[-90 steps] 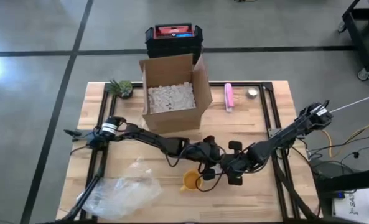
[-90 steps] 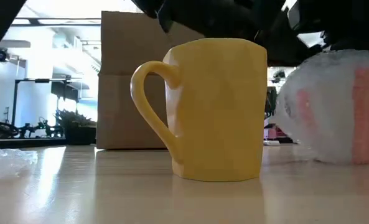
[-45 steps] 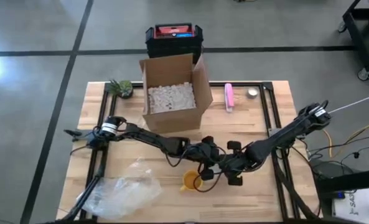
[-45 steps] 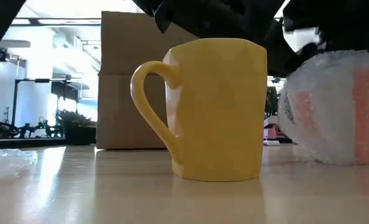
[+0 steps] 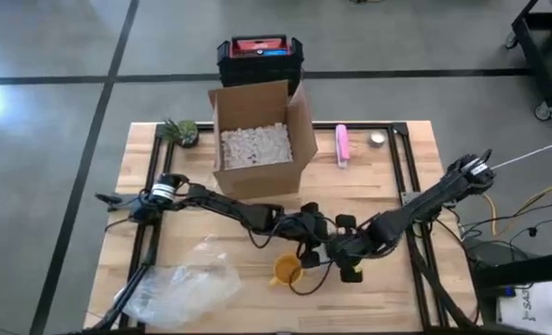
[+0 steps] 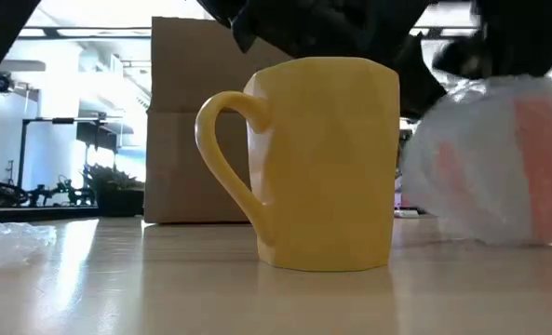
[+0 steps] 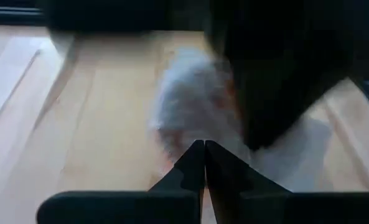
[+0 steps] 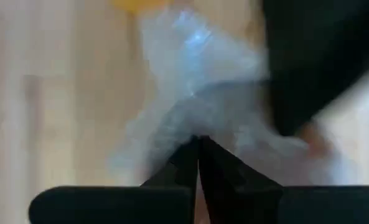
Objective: Wrap mug
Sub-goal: Wrap the orange mug in the right transparent bubble wrap
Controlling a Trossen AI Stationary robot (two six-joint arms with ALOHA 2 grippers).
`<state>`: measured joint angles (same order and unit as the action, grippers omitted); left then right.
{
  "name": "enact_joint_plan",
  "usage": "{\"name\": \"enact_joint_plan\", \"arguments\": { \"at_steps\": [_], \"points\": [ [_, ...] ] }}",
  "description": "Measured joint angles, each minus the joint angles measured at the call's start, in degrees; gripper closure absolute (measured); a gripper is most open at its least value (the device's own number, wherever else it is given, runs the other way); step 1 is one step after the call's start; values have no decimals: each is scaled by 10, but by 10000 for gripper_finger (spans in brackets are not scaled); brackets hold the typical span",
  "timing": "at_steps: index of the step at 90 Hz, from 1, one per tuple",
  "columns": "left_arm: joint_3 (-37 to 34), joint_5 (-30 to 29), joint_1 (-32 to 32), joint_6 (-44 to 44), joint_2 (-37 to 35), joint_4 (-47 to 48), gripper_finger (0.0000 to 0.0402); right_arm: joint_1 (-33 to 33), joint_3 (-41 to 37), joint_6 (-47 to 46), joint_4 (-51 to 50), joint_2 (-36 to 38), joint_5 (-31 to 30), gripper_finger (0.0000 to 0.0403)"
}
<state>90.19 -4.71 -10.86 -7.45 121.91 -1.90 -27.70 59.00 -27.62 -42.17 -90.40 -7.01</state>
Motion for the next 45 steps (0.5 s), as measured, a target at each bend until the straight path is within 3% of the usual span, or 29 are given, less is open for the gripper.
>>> {"name": "enact_joint_plan", "arguments": {
  "at_steps": [23, 45],
  "points": [
    [1, -2, -1, -1, 0, -1, 401, 1, -12, -6, 1, -30, 16, 403],
    [1, -2, -1, -2, 0, -4, 401, 0, 11, -5, -26, 41, 35, 403]
  ]
}}
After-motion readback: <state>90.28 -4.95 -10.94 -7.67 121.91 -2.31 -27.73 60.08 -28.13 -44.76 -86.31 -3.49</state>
